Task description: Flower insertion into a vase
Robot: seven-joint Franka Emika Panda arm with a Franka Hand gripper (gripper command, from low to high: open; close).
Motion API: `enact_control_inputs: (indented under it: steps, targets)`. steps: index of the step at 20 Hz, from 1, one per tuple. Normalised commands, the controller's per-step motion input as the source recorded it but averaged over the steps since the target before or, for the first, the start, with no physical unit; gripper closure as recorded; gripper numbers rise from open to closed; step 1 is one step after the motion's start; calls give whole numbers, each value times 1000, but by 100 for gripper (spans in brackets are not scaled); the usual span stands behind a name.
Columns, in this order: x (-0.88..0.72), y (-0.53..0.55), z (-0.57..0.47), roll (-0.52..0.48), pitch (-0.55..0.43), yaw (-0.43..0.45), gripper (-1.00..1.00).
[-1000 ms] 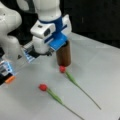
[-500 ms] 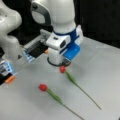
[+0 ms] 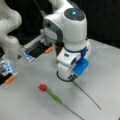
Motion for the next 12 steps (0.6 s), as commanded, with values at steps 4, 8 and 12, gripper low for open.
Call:
enact_control_inputs:
  steps: [4, 8, 12]
  targets:
    - [142, -34, -81, 51, 54, 11, -100]
    - [125, -22, -35, 44, 76, 12, -100]
    - [170, -24, -107, 47, 104, 9, -100]
